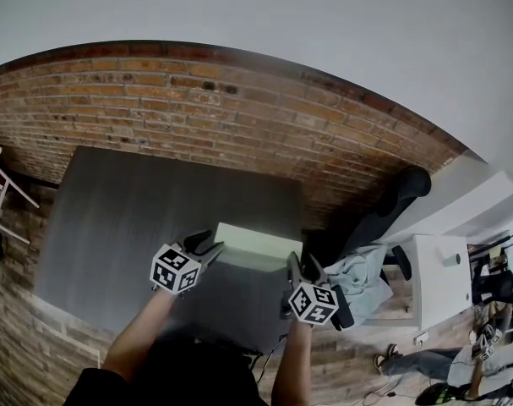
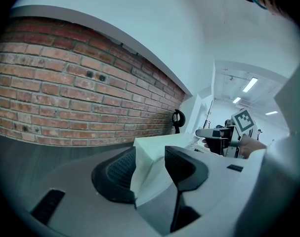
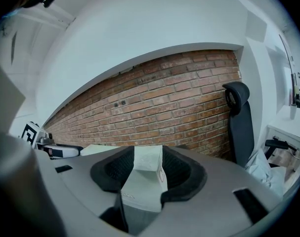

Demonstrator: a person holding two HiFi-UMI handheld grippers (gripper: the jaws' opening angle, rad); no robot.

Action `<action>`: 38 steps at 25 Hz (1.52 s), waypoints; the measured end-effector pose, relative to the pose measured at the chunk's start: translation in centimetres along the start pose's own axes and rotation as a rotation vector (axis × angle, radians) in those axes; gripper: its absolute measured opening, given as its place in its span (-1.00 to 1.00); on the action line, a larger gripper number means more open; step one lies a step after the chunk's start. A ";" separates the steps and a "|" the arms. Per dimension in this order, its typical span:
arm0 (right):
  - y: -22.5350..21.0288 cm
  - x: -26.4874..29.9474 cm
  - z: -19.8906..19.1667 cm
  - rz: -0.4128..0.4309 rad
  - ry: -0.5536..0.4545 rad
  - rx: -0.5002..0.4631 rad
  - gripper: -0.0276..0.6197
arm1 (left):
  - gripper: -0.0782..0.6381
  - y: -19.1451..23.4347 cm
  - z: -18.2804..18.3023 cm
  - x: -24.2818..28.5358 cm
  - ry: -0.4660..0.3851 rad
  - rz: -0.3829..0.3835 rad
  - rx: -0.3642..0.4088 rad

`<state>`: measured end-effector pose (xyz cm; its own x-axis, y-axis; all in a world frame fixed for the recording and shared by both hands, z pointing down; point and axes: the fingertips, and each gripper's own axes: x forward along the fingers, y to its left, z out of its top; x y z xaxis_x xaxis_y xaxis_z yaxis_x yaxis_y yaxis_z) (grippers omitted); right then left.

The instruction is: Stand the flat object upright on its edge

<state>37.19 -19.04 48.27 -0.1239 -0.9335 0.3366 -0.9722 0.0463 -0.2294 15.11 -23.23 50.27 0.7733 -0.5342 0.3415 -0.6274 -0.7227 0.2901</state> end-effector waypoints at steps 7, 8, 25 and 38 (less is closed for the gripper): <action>0.9 -1.1 0.4 -0.014 -0.017 -0.022 -0.34 | -0.25 0.3 0.4 -1.2 -0.021 0.013 0.000; 1.0 -1.2 0.2 -0.017 -0.017 -0.024 -0.34 | -0.27 0.4 0.2 -1.3 -0.020 0.014 0.001; 4.3 -4.7 0.2 -0.052 -0.057 -0.068 -0.36 | -0.64 0.7 -0.1 -5.9 -0.084 0.038 -0.001; 11.7 -6.5 -2.4 -0.015 -0.073 -0.108 -0.64 | -0.67 -1.7 -0.3 -11.2 -0.156 0.041 0.066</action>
<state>26.12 -11.60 45.57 -0.0987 -0.9575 0.2712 -0.9901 0.0670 -0.1236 7.52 -15.94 46.21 0.7550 -0.6221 0.2073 -0.6556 -0.7230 0.2179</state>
